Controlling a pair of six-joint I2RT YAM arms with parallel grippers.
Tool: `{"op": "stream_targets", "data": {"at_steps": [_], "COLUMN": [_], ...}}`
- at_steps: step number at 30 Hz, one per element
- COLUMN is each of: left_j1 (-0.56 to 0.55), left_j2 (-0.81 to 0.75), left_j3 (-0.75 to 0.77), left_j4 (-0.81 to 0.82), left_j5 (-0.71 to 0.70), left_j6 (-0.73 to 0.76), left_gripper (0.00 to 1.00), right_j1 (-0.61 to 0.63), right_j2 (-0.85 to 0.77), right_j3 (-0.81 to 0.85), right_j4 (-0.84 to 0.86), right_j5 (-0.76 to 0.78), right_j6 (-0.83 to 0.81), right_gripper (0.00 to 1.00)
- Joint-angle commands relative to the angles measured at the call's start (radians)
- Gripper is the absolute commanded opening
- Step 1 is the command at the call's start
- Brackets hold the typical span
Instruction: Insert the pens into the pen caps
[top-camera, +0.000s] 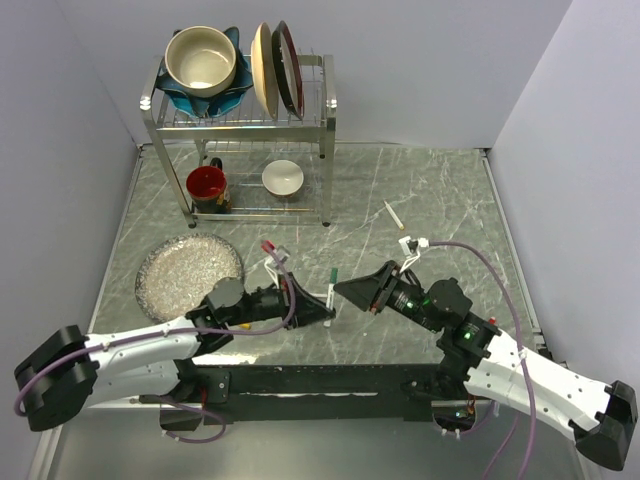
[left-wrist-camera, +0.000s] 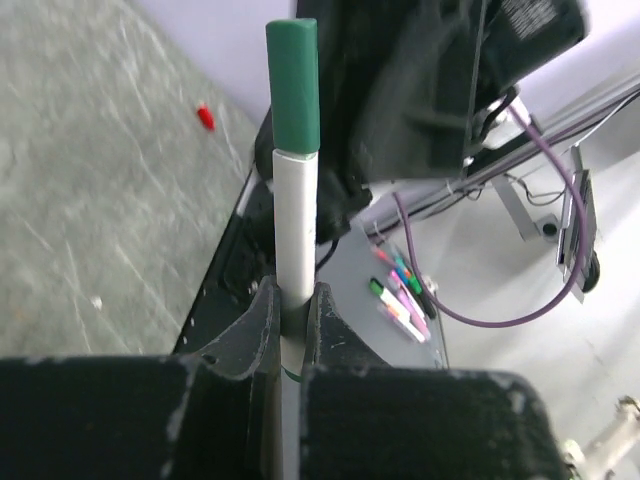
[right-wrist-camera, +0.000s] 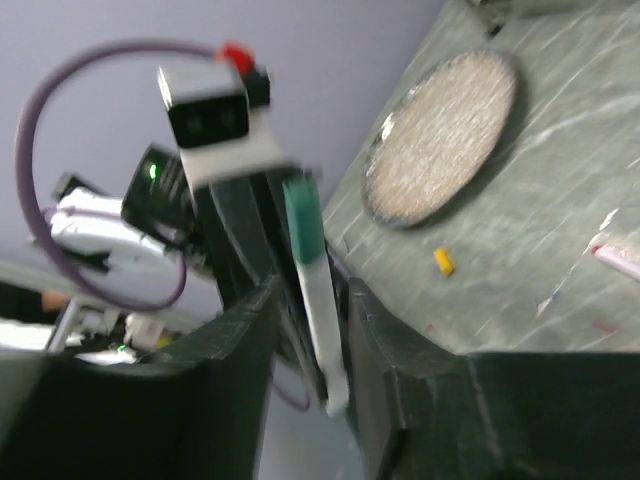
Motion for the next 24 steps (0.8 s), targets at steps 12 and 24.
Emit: {"op": "stream_targets", "data": {"at_steps": [12,24], "left_j1": [0.007,0.007], "left_j2": [-0.137,-0.245], "left_j3": [0.0,-0.003], "left_j4": [-0.01,-0.138], "left_j5": [0.023,0.127], "left_j6": [0.143,0.195], "left_gripper": [0.01,0.01], "right_j1": [0.026,0.028], "right_j2": [-0.01,0.139], "right_j3": [0.229,0.379], "right_j4": [-0.178,-0.143], "right_j5": [-0.12,-0.167], "right_j6": [-0.188,-0.317], "right_gripper": [0.77,0.7]}}
